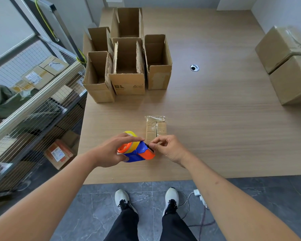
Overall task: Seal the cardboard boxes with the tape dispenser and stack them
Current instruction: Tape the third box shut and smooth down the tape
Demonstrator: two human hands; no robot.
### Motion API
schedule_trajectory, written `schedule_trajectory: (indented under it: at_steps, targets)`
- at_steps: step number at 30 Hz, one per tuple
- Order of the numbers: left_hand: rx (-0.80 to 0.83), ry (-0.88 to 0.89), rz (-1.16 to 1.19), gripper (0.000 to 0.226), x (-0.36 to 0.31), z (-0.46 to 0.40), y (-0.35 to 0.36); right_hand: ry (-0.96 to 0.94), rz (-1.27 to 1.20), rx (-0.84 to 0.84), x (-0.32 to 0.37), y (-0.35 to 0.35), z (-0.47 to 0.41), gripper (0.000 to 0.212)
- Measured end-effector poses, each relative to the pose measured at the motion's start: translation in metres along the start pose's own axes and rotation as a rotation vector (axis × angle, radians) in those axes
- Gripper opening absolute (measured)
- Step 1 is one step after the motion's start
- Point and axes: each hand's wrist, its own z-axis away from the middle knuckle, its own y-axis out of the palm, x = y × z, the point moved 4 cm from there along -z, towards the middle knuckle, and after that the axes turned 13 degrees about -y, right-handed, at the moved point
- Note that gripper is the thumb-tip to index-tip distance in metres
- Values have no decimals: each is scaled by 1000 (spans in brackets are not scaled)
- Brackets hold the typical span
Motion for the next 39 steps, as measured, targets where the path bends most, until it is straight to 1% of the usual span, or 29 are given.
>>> schedule_trajectory:
  at_steps: [4, 8, 9, 10, 13, 16, 18, 21, 24, 28, 32, 35, 39]
  targets:
    - [45, -24, -41, 94, -7, 1, 1, 41, -62, -51, 3, 1, 6, 20]
    - [65, -49, -41, 94, -13, 0, 0, 145, -181, -53, 8, 1, 11, 44]
    - [68, -54, -32, 94, -13, 0, -1, 168, -206, -44, 8, 0, 13, 46]
    - [70, -61, -20, 92, -14, 0, -2, 169, -217, -33, 7, -2, 14, 44]
    - [86, -77, 15, 87, -15, 1, -4, 100, -176, -10, 0, -6, 16, 20]
    - [113, -79, 42, 81, -20, 1, -3, 69, -112, -114, -3, -6, 16, 11]
    - [141, -70, 75, 73, -24, 1, 1, 58, -99, -199, -2, -6, 17, 12]
    - [167, -63, 105, 62, -27, 1, 10, 49, -134, -263, -3, -3, 21, 12]
    - [138, -48, 122, 53, -28, 1, 16, 56, -100, -350, -8, -5, 26, 12]
    - [128, -5, 121, 51, -29, 2, 14, 119, -50, -517, -16, -11, 36, 12]
    - [97, -61, 56, 50, 0, 9, -7, 192, -66, -695, -31, -45, 58, 9]
    - [96, -130, 10, 50, 19, 5, -20, 224, -55, -689, -37, -52, 62, 7]
    - [111, -150, -30, 50, 22, -5, -25, 250, -56, -662, -44, -43, 55, 4]
